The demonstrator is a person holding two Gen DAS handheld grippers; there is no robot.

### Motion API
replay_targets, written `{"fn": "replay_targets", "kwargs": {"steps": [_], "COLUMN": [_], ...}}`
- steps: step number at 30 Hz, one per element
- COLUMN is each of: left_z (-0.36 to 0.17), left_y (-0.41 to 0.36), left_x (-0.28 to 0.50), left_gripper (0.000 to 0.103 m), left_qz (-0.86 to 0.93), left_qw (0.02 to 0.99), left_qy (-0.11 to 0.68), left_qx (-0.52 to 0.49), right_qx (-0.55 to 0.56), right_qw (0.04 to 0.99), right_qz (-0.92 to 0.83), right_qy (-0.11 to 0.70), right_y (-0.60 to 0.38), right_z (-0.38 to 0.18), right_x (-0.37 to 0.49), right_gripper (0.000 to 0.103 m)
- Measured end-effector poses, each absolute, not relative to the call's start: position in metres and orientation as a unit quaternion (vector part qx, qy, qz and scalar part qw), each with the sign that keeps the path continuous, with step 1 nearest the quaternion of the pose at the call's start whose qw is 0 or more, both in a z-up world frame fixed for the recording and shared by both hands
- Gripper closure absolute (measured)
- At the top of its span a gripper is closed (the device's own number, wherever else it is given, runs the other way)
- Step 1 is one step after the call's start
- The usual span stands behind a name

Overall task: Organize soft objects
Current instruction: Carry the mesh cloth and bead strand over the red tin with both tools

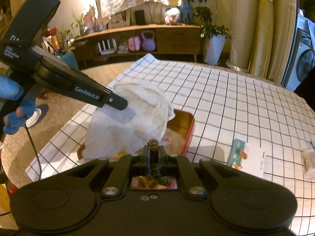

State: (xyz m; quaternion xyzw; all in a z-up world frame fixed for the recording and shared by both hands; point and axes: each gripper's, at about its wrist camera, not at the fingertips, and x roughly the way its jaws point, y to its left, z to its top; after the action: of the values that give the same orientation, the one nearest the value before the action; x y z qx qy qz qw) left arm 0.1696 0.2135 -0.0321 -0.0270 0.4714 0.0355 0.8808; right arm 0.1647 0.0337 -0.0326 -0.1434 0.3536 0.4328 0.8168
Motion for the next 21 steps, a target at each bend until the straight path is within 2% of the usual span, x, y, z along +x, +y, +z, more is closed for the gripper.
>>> {"fn": "replay_targets", "kwargs": {"steps": [9,21], "left_z": [-0.065,-0.079], "left_y": [0.224,0.221], "left_x": [0.171,0.177], "left_gripper": [0.092,0.092], "left_qz": [0.039,0.041], "left_qw": [0.870,0.867], "left_qy": [0.491,0.496], "left_qx": [-0.029,-0.004], "right_qx": [-0.182,-0.194], "right_qw": [0.809,0.800], "right_qz": [0.419,0.414], "right_qy": [0.369,0.388], "right_y": [0.060,0.075], "right_z": [-0.061,-0.083], "right_x": [0.158,0.156], "right_gripper": [0.096,0.095]}}
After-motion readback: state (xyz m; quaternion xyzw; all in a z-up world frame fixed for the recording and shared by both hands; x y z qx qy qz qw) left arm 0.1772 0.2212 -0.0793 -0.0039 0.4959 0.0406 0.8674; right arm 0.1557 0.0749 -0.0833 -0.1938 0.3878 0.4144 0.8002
